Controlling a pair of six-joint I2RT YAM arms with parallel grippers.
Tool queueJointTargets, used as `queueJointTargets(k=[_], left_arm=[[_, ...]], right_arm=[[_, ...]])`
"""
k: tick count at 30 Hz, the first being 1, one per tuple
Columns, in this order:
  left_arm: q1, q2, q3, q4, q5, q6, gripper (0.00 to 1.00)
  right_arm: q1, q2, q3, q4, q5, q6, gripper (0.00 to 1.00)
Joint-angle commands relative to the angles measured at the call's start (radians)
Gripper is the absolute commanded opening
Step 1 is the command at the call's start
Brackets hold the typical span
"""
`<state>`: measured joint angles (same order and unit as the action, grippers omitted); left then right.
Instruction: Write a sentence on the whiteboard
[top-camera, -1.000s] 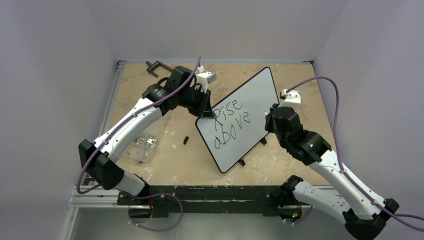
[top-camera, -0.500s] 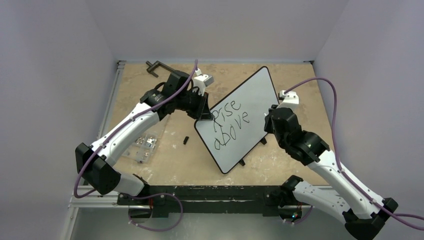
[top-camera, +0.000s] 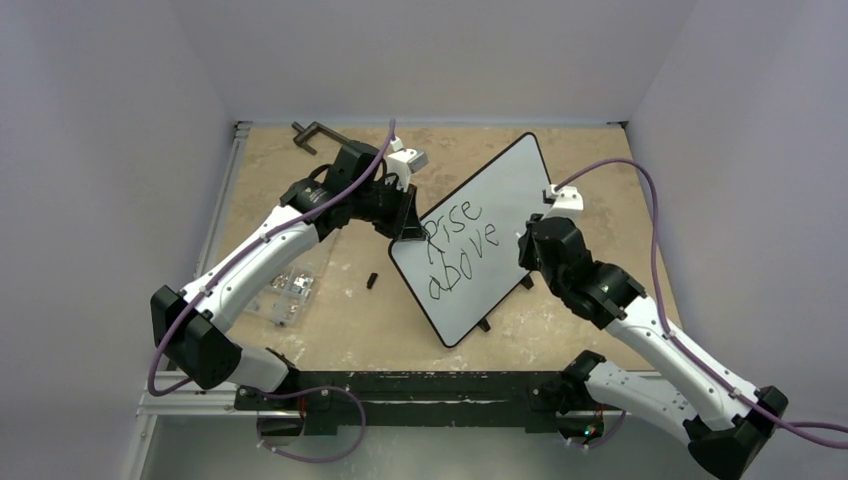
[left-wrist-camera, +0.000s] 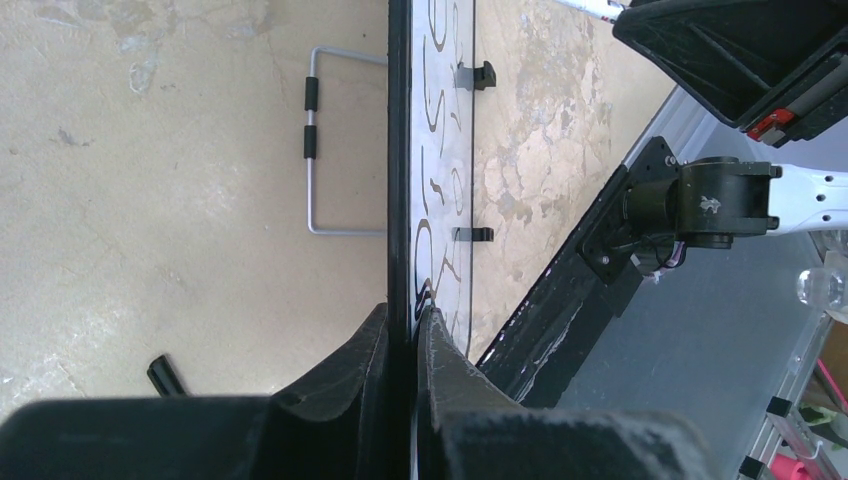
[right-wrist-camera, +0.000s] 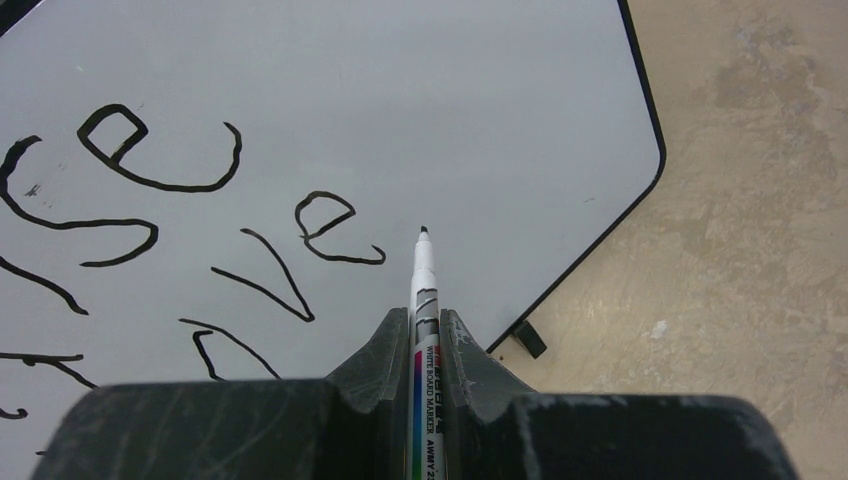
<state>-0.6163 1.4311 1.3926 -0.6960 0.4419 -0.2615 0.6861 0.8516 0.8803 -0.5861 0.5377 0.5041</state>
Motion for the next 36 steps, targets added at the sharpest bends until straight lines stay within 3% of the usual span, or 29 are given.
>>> queueJointTargets(k=[1,21,36], left_arm=[[0.0,-0.008,-0.01,0.02,-0.083,0.097,0.0],[0.0,-0.012,-0.013,0.015,-0.089,0.097,0.0],[0.001,-0.018,-0.017,0.018,-0.089,0.097,0.0]], right_arm=[[-0.005,0.028,0.025,0.069,-0.017,-0.005,0.0],[-0.055,0.197,0.133,0.201,0.047,-0.066,0.0],[-0.082,0.241,0.069,0.264,0.01,-0.079,0.0]])
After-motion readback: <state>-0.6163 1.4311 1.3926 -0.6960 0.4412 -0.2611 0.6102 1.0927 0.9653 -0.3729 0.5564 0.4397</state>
